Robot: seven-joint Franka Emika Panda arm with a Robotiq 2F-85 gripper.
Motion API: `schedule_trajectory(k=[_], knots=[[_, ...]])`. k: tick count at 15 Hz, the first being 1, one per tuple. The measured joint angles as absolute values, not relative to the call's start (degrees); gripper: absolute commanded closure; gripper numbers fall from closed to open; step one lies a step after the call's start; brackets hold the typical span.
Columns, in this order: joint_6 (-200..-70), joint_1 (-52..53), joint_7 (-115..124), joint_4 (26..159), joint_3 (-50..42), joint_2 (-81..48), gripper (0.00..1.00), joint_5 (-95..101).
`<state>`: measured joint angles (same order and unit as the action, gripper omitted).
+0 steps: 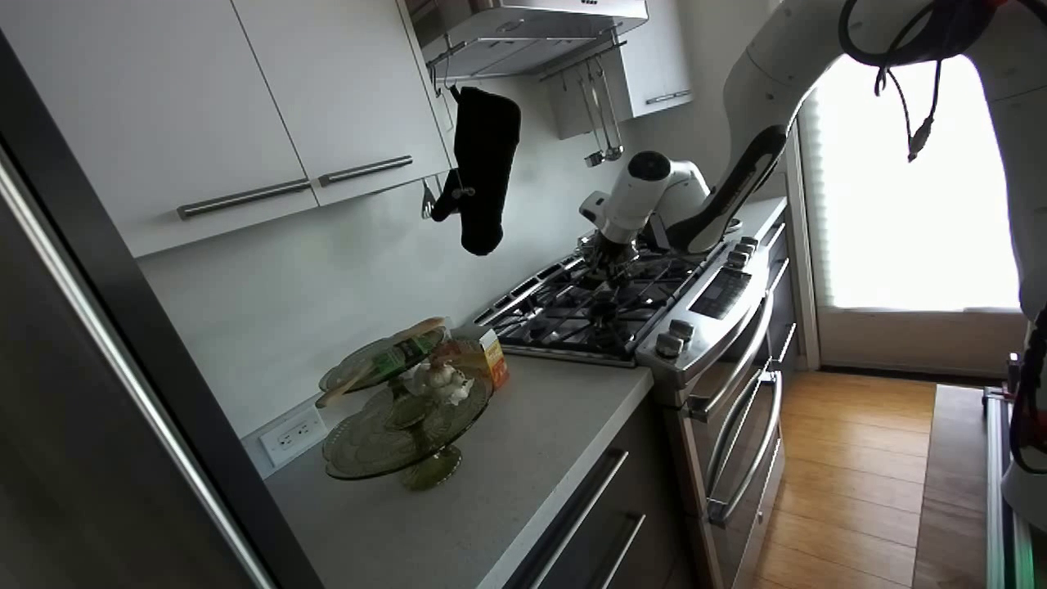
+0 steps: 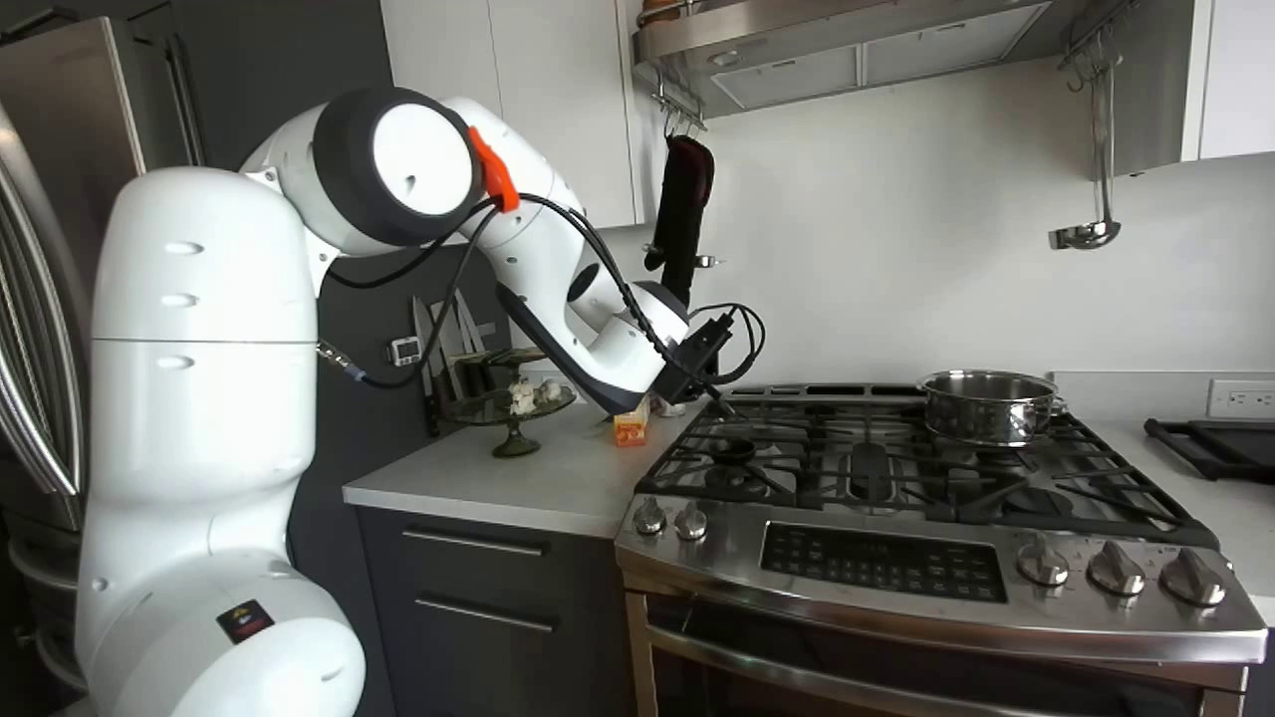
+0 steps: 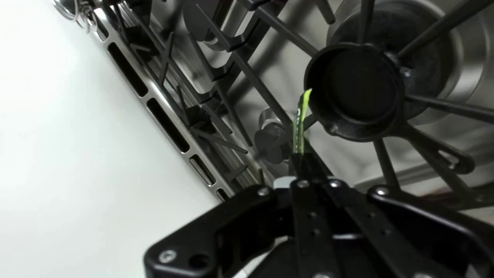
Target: Put the sachet inside the box
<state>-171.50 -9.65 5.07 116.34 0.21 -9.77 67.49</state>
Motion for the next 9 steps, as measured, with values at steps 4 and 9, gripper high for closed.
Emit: schedule_trajectory(k=[4, 9], knots=[[-174.56, -9.6, 12.52, 117.4, 0.03, -4.09, 1.0, 72.01], [-179.99, -8.84, 25.72, 117.29, 1.15, 4.81, 1.0, 85.92]])
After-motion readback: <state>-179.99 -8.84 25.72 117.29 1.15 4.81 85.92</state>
